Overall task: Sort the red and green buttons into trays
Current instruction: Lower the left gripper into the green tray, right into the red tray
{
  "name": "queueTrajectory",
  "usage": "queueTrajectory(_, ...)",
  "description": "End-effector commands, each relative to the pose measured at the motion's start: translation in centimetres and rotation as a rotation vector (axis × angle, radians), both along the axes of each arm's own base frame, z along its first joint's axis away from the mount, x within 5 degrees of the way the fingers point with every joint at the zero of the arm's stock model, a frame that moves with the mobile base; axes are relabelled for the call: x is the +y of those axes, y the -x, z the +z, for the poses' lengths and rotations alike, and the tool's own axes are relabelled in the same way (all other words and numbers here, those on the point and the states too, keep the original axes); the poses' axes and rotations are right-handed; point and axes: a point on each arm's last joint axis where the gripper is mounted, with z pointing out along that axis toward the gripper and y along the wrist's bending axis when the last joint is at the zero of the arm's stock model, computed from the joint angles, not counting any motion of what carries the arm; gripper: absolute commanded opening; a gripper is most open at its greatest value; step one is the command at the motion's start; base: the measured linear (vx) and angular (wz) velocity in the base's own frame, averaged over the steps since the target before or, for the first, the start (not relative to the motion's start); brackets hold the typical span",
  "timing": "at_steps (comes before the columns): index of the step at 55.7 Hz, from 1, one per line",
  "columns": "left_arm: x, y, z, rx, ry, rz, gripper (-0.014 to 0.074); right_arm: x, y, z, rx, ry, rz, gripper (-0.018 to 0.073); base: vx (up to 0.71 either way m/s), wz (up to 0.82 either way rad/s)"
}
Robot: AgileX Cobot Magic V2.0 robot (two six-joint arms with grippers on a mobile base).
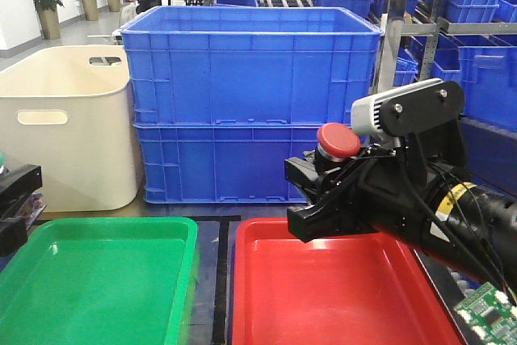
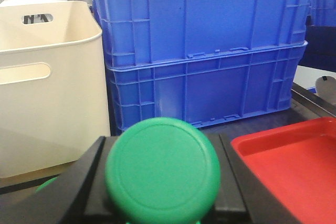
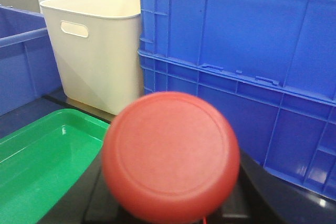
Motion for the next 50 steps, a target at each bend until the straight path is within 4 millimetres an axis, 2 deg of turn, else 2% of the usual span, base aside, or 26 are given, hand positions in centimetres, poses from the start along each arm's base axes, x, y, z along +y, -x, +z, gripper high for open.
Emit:
queueTrajectory(1,0.1,0.4,2.4,-0.135,0.05,0.006,-0.0003,-0.4,0.6,3.0,-0.139,-0.083,0.01,-0.0009,0.0,0.0)
queueTrajectory(25,0.1,0.4,2.5,-0.147,0.053,0.008,-0.0003,-0.4,0.7,3.1,-0.14,-0.084,0.011,-0.0009,0.0,0.0)
queueTrajectory(34,-0.5,-1.7,1.0,-0.082,0.034,0.009,-0.0003,-0.3,0.5,2.8,-0.122,-0.072,0.008,-0.0009,0.0,0.0)
queueTrajectory(50,-1.7,-6.3,-2.7,0.021,0.007,0.02,-0.0003,1.9,-3.2,-2.6,0.047,0.061,0.006,-0.0009,0.0,0.0)
